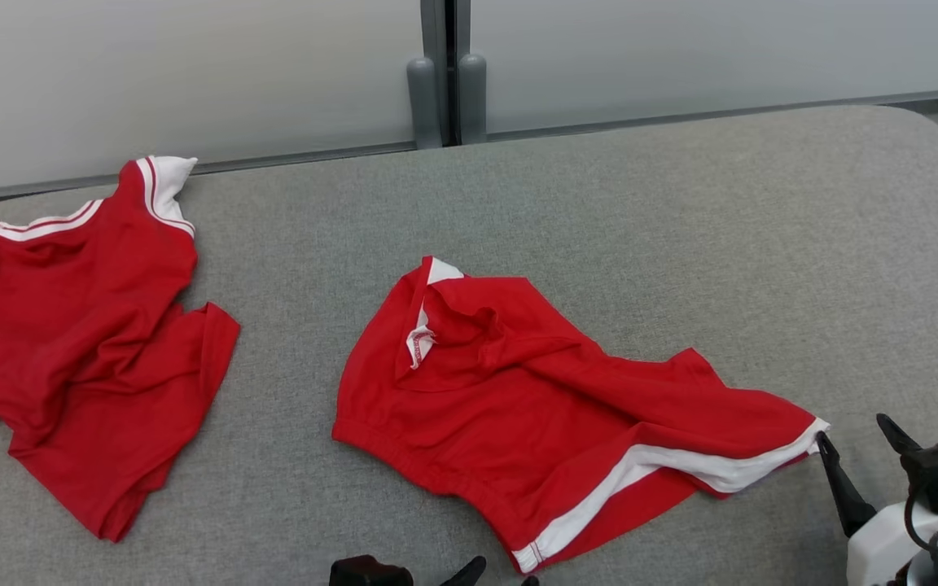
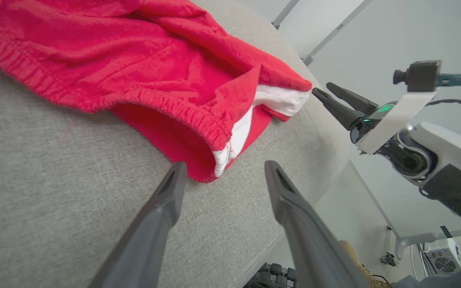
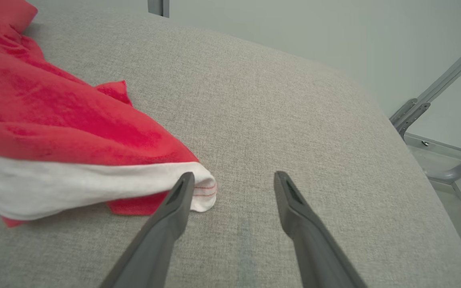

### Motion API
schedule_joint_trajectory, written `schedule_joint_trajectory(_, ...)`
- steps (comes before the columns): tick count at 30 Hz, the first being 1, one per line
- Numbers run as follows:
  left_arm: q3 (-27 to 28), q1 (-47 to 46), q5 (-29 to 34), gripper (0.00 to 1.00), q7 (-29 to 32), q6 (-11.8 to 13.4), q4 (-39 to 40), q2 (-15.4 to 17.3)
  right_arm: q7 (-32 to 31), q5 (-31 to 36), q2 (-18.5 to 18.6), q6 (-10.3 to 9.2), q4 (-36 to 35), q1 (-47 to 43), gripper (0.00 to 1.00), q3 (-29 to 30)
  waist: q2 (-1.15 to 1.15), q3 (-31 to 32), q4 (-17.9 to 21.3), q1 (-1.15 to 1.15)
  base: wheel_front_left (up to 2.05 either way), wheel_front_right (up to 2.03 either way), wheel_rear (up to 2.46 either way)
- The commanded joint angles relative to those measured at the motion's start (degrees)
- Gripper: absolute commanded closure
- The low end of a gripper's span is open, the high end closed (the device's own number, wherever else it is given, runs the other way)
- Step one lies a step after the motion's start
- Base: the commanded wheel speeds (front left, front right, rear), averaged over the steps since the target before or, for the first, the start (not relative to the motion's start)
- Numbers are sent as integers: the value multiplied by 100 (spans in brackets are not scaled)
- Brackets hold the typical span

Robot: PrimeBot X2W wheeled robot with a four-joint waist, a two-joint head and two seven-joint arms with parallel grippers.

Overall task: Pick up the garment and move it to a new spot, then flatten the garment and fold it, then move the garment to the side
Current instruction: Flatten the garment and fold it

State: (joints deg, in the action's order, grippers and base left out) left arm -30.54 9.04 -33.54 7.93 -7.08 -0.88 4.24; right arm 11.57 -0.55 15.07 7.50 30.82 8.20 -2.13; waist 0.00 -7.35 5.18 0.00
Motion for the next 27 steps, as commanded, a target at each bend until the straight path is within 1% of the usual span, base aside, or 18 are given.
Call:
schedule_joint_trajectory(1, -41, -129, -51, 0, 41, -41, -20, 40, -36, -83, 71, -1, 71, 122, 0, -74, 0, -157, -28, 0, 0, 0, 0)
schedule_joint_trajectory(5, -119, -266, -79, 0, 87, -34, -97, 96, -11, -219, 166, -1, 214, 295, 0, -283, 0, -293, -29, 0, 0, 0, 0)
schedule_joint_trajectory(9, -189, -379, -125, 0, 46, -40, -187, 103, 24, -336, 219, -1, 284, 382, 0, -422, 0, -386, -6, 0, 0, 0, 0)
schedule_joint_trajectory(13, -295, -500, -195, 0, 40, -43, -245, 94, 3, -484, 284, -1, 326, 437, 0, -691, 0, -465, 19, 0, 0, 0, 0)
schedule_joint_trajectory(27, -518, -883, -360, 0, -55, -44, -520, 118, -41, -885, 501, -1, 342, 611, 0, -1160, 0, -655, 33, 0, 0, 0, 0)
